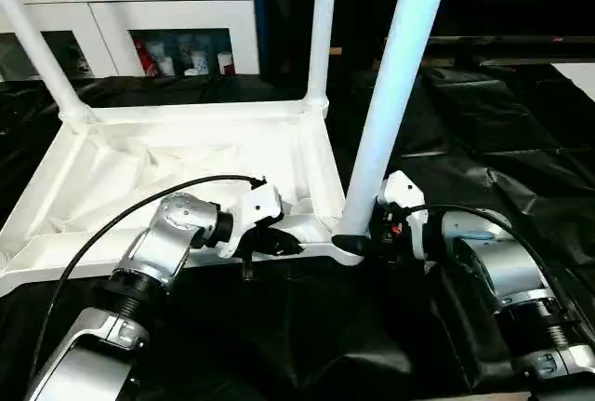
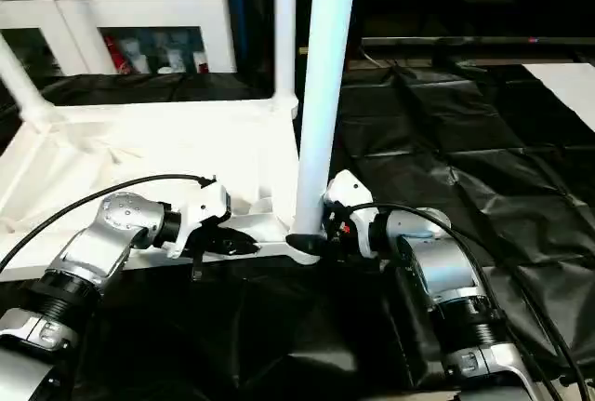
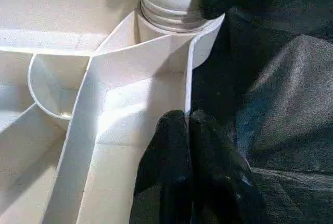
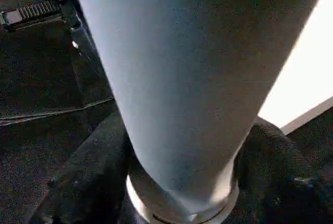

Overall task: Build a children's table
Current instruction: Rotate leg to tighten

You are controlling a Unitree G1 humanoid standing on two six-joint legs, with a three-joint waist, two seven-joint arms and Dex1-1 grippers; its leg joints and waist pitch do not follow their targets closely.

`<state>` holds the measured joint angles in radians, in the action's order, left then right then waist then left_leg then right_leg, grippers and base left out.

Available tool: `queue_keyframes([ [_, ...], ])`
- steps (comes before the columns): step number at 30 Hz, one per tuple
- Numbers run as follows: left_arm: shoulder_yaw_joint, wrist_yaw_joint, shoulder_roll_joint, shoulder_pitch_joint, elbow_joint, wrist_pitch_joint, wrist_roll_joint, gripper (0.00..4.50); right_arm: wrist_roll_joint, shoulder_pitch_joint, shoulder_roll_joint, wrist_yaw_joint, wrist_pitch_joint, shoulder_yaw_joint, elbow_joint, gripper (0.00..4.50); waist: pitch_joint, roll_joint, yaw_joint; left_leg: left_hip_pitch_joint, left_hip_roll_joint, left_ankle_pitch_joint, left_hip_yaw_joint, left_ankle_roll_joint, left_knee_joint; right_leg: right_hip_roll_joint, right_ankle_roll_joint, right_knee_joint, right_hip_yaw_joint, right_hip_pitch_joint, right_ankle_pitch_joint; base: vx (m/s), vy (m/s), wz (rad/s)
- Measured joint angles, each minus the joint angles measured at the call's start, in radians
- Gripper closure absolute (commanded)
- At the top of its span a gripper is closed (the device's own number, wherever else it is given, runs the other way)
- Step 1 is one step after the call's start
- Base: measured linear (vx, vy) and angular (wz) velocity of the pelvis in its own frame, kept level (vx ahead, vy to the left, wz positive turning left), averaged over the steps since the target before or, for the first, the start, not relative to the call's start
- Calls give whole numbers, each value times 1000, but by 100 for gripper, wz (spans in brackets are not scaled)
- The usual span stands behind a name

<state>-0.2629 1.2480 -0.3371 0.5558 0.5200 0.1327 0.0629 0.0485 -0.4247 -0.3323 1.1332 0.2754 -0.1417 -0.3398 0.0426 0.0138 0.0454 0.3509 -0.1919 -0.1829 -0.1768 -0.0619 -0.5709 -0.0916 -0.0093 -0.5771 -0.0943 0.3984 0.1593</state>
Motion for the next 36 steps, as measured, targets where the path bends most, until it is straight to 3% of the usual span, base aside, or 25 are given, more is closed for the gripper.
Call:
queue_keyframes([
  [6, 7, -16, 4, 0, 4, 19, 2, 450, -1, -6, 29, -25, -24, 18, -41, 201, -2, -3, -2, -1, 0, 0, 0, 0, 0, 0, 0, 0, 0, -2, 0, 0, 0, 0],
  [14, 52, -251, 114, 24, 39, 122, 34, 450, -16, -67, 223, -462, -38, 137, -169, 222, -2, -4, -26, -1, 2, 0, 1, 0, -5, -2, 1, 3, 0, -1, 1, 0, 0, 0],
  [16, 62, -312, 151, 31, 47, 144, 41, 450, -31, -88, 270, -591, -41, 169, -198, 234, -2, -3, -40, 0, 2, 0, 1, 0, -6, -2, 1, 7, -1, -1, 1, 0, 0, 0],
  [20, 70, -380, 195, 31, 48, 166, 47, 450, -57, -112, 301, -707, -67, 184, -238, 234, -1, -2, -48, 2, 2, 0, 3, 0, -5, -2, 1, 20, -5, -4, 1, 0, 0, 0],
  [21, 70, -382, 197, 31, 48, 167, 48, 450, -57, -113, 301, -709, -71, 184, -242, 234, -1, -2, -49, 3, 2, 0, 3, 0, -5, -2, 1, 22, -4, -4, 1, 0, 0, 0],
  [22, 70, -382, 197, 31, 48, 167, 48, 450, -57, -113, 301, -709, -72, 184, -242, 188, -1, -2, -51, 3, 3, 0, 3, 0, -5, -2, 1, 23, -4, -4, 1, 0, 0, 0],
  [26, 68, -362, 191, 30, 45, 163, 48, 450, -57, -106, 292, -665, -73, 176, -228, 171, -1, -2, -53, 5, 3, 0, 3, 0, -5, -2, 1, 23, -3, -3, 1, 0, 0, 0],
  [27, 67, -353, 188, 30, 43, 162, 48, 450, -61, -103, 281, -643, -78, 168, -223, 140, -1, -2, -53, 5, 3, 0, 3, 0, -5, -2, 1, 23, -3, -3, 1, 0, 0, 0],
  [36, 38, -190, 101, 1, -7, 114, 15, 450, -41, -40, 113, -275, -90, 73, -101, 140, -2, -2, -38, 6, 0, 0, 3, 0, -3, 0, -4, 4, -1, 0, -6, 6, -5, 0],
])
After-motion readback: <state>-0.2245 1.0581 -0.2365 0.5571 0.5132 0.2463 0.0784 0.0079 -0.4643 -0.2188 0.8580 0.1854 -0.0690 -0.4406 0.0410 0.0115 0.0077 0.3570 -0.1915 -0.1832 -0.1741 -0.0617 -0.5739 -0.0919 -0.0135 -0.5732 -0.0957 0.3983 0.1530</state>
